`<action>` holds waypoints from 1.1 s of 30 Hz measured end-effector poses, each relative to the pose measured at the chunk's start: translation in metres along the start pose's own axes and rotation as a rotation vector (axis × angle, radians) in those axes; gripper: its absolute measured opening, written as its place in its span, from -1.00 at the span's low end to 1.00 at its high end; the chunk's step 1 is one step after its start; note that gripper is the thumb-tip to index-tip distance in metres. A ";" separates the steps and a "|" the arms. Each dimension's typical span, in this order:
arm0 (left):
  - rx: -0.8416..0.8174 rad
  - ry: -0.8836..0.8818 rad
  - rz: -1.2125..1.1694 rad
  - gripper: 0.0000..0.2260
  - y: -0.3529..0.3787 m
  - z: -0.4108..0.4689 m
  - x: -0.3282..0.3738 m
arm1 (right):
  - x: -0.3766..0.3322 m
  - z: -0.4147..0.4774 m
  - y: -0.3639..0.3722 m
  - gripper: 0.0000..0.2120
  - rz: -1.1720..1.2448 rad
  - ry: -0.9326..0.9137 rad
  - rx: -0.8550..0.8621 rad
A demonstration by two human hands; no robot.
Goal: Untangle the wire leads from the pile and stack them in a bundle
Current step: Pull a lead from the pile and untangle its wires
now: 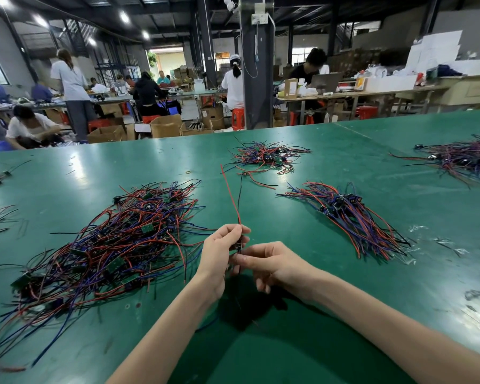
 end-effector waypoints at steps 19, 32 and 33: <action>-0.106 0.145 0.004 -0.89 0.007 0.003 -0.007 | -0.007 0.007 -0.019 -0.80 -0.068 -0.048 0.156; -0.148 0.231 0.132 -0.74 0.007 0.007 -0.013 | -0.008 0.003 -0.018 -0.70 -0.196 -0.033 0.071; -0.153 0.213 0.120 -0.73 0.007 0.008 -0.013 | -0.008 0.003 -0.017 -0.70 -0.196 -0.031 0.062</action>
Point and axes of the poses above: each hand's wrist, its own z-axis towards the middle knuckle, its own y-axis out of the palm, x = y × z, the point moved 4 cm from there along z, towards the middle knuckle, and after that the axes turned 10 degrees about x, right-handed, at the moved point
